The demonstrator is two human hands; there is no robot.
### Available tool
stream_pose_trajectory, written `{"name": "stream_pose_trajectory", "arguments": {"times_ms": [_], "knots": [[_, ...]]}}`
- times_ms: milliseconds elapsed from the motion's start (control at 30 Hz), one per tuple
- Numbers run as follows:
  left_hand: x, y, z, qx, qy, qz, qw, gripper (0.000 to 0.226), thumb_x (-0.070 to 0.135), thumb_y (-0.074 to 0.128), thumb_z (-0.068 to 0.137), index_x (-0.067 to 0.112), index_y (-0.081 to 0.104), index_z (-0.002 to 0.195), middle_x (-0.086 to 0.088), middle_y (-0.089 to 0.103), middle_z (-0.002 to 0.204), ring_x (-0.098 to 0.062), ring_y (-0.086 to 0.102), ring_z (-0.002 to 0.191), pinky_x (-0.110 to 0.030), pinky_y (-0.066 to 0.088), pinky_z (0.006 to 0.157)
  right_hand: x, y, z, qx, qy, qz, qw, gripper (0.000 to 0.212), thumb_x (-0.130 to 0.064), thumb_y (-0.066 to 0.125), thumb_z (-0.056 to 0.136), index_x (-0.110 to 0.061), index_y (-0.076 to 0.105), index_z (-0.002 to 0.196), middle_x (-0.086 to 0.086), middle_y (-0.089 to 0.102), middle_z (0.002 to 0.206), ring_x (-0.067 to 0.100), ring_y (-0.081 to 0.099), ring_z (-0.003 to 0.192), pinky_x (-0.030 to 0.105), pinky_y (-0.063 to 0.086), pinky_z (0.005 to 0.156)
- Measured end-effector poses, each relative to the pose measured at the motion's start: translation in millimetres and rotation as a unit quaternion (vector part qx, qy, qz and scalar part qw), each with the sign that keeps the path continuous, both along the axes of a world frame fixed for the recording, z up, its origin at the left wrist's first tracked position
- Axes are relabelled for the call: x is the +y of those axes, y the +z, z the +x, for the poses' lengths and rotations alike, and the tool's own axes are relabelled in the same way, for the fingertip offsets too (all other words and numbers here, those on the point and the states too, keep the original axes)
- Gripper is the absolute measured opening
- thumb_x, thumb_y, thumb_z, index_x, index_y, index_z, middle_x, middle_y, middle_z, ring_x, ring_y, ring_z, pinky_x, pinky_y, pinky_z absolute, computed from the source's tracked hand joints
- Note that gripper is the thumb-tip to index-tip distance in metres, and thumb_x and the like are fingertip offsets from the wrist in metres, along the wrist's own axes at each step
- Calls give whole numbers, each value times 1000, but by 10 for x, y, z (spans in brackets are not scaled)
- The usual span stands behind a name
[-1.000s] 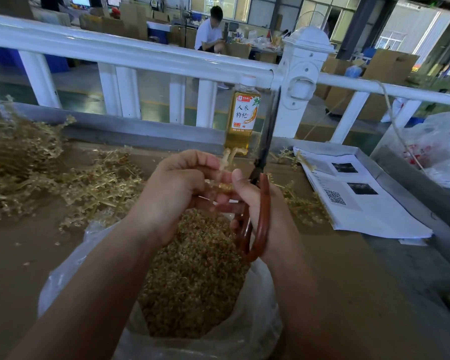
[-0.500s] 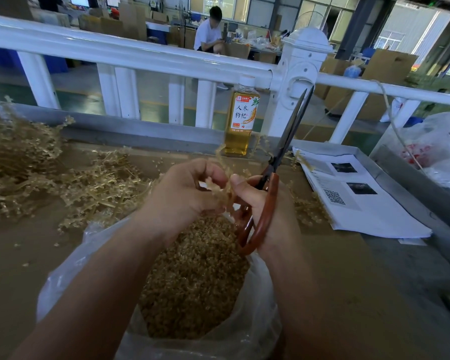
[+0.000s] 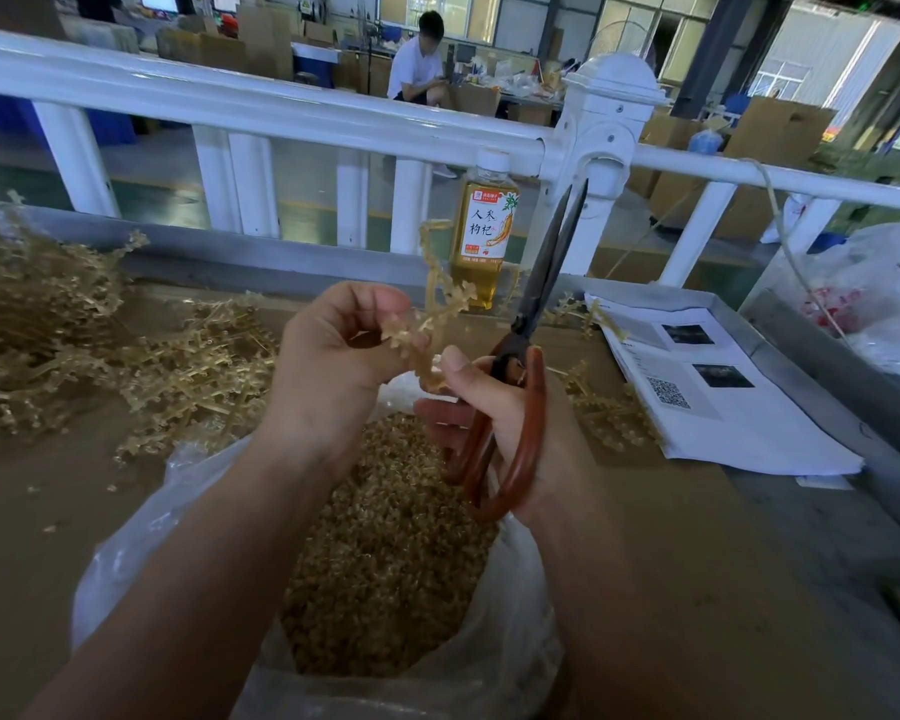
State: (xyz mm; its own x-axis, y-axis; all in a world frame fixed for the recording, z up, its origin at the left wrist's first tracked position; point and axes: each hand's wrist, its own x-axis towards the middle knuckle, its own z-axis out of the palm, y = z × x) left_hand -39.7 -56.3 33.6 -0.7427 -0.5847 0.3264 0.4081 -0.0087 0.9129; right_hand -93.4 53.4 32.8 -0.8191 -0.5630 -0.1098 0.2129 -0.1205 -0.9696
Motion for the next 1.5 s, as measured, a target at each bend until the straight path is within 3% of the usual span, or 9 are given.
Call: {"name": "stream_pose_trajectory", "arguments": {"times_ms": [200, 300, 500, 667, 800, 1000, 1133, 1300, 1500], "knots": [[-53, -4, 20, -43, -21, 19, 999, 36, -22, 59, 68, 13, 59, 76, 10, 62, 57, -11, 61, 62, -26, 54, 61, 17, 20, -8, 32, -78, -22, 996, 30, 8, 68, 75, -14, 50, 65, -3, 61, 52, 15, 63, 52, 29, 52, 53], [-88, 19, 29, -38, -21, 54, 998, 36, -24, 55, 68, 11, 58, 77, 7, 65, 59, -7, 65, 60, -19, 53, 54, 44, 45, -54, 36, -105, -45, 993, 34, 16, 61, 78, -13, 45, 71, -3, 58, 57, 16, 59, 55, 30, 51, 57], [-136, 47, 35, -7, -41, 141, 989, 30, -20, 49, 77, 9, 56, 82, 1, 67, 62, -10, 64, 59, -19, 53, 56, 45, 39, -72, 45, -111, -49, 992, 29, 13, 63, 78, -11, 46, 78, 1, 61, 64, 14, 65, 55, 27, 56, 61], [-163, 62, 44, -14, -63, 139, 988, 33, -21, 45, 77, 9, 57, 84, 1, 66, 59, -10, 61, 55, -18, 51, 53, 20, -5, -96, 30, -120, -55, 991, 23, 0, 69, 79, -8, 47, 82, 6, 66, 80, 23, 69, 79, 33, 58, 77], [-211, 86, 77, -31, -123, 137, 982, 33, -11, 51, 61, 8, 56, 88, -2, 66, 61, -11, 62, 54, -17, 48, 47, 45, -12, -97, 13, -125, -106, 986, 21, -5, 67, 81, -6, 49, 91, 17, 65, 95, 24, 70, 87, 28, 59, 69], [-249, 62, 92, -81, -99, 101, 987, 31, -21, 47, 74, 6, 56, 86, -4, 67, 61, -11, 63, 54, -16, 43, 41, 68, 22, -77, 0, -101, -202, 974, 23, 7, 60, 82, -10, 47, 76, 0, 67, 62, 16, 69, 61, 26, 58, 63], [-237, 53, 73, -83, -69, 98, 989, 26, -19, 52, 75, 5, 55, 83, -3, 68, 60, -10, 63, 52, -15, 44, 41, 79, 20, -79, 16, -108, -202, 973, 23, 10, 59, 82, -10, 46, 78, -1, 66, 60, 13, 68, 58, 22, 57, 62], [-269, 48, 55, -49, -7, 139, 989, 19, -12, 58, 75, 7, 55, 78, 2, 65, 54, -7, 60, 46, -13, 47, 46, 65, 23, -74, 9, -109, -191, 975, 21, 10, 56, 84, -9, 47, 82, 13, 63, 78, 15, 68, 58, 25, 59, 63], [-329, 63, 113, -54, -28, 129, 990, 18, 7, 49, 90, 7, 61, 78, -2, 71, 63, -10, 68, 58, -16, 50, 46, 67, 21, -73, -2, -126, -199, 972, 23, 11, 54, 86, -10, 47, 79, 9, 65, 70, 16, 67, 55, 24, 56, 56]]}}
